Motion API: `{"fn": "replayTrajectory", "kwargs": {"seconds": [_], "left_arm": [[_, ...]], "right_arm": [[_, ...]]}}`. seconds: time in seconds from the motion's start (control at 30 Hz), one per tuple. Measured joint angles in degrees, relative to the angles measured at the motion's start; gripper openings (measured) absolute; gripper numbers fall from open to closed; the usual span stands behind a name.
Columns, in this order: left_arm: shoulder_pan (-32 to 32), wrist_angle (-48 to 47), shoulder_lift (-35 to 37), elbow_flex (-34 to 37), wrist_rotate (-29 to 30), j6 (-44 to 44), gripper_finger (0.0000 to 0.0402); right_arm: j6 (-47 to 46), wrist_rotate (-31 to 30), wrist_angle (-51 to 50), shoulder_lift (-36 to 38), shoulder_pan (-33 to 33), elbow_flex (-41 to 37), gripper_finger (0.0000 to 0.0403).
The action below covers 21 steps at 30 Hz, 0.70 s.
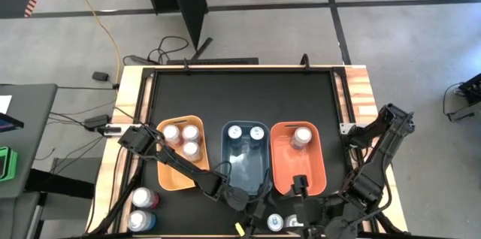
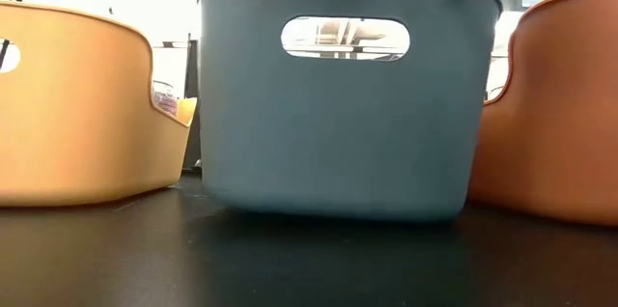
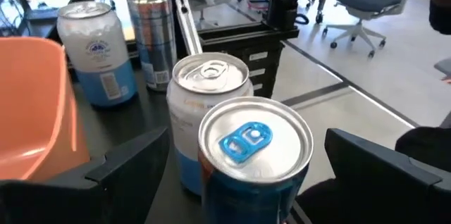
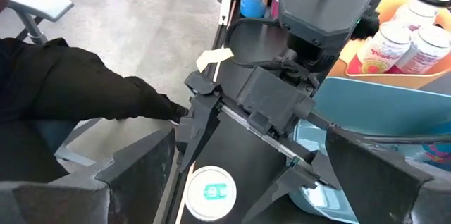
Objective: Sort soda cans
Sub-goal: Put the left blue soda can into the blue bin
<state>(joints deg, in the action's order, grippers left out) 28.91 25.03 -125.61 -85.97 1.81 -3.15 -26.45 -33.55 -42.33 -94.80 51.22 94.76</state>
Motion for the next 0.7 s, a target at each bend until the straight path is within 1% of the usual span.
{"fn": "replayTrajectory", "kwargs": {"seconds": [0.13, 0.43, 0.6, 0.7], "left_arm": [[0.0, 0.3, 0.0, 0.0, 0.8, 1.0, 0.0375], [0.4, -1.5, 0.0, 0.1, 0.6, 4.7, 0.0375], [1.1, -1.4, -0.1, 0.1, 0.3, 9.2, 0.0375], [1.7, -2.2, -0.5, -0.9, 0.3, 13.6, 0.0375]], "right_arm": [[0.0, 0.0, -0.5, 0.0, 0.0, 0.0, 0.0383], [0.0, 0.0, -0.5, 0.0, 0.0, 0.0, 0.0383], [-0.1, 0.0, -0.5, 0.0, 0.0, 0.0, 0.0383], [-0.1, 0.0, -0.5, 0.0, 0.0, 0.0, 0.0383]]}}
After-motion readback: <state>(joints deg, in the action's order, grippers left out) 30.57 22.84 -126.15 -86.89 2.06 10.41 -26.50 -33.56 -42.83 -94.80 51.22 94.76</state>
